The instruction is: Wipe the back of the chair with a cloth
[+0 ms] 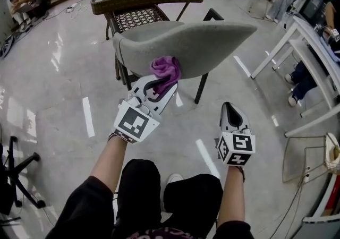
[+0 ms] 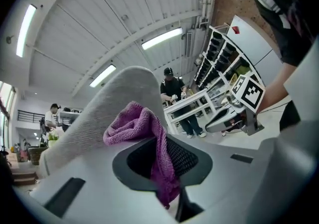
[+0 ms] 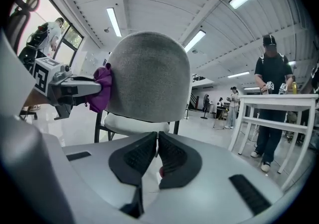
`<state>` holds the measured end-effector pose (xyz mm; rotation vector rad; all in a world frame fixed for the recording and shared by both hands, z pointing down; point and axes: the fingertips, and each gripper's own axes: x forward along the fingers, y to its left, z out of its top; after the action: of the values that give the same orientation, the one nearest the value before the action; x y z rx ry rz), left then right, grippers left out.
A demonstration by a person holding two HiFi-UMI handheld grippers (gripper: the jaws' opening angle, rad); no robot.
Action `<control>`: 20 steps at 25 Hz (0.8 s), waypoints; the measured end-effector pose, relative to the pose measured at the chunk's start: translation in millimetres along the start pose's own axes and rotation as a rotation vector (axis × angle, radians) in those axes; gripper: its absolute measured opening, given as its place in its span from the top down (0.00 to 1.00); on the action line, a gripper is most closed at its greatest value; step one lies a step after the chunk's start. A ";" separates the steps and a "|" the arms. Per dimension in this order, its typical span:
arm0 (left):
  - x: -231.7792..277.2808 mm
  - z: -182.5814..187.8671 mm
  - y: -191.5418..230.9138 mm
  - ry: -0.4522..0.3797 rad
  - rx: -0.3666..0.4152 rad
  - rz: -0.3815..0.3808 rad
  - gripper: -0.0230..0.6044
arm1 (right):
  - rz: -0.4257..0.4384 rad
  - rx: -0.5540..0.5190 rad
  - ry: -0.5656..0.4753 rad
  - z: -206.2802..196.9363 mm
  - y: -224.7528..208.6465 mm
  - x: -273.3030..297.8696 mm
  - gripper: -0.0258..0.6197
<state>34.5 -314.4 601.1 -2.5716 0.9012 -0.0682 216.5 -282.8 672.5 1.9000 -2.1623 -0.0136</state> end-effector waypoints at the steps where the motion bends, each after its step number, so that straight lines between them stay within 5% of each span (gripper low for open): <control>1: 8.4 1.2 -9.3 0.003 0.010 -0.030 0.85 | -0.007 0.002 0.002 -1.2 -3.2 -2.5 0.91; 5: 21.4 3.2 -35.4 0.020 0.058 -0.109 0.85 | -0.019 0.001 0.006 -1.8 -8.3 -7.5 0.91; 9: -7.9 5.6 -25.5 -0.028 0.019 -0.064 0.85 | -0.007 -0.012 0.008 -0.9 -0.4 -3.6 0.91; 14: -84.0 -26.9 42.1 0.035 -0.108 0.156 0.85 | 0.056 -0.009 0.016 -3.0 28.7 16.3 0.91; 18: -140.0 -56.2 113.5 0.074 -0.083 0.392 0.85 | 0.106 -0.024 0.011 -10.7 54.2 30.8 0.91; 20: -145.3 -72.3 132.7 0.115 -0.078 0.447 0.85 | 0.123 -0.027 0.016 -17.3 60.4 37.4 0.91</control>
<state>-171.0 -346.2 627.4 -2.3895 1.5266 -0.0521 157.2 -307.7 707.1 1.7431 -2.2525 -0.0040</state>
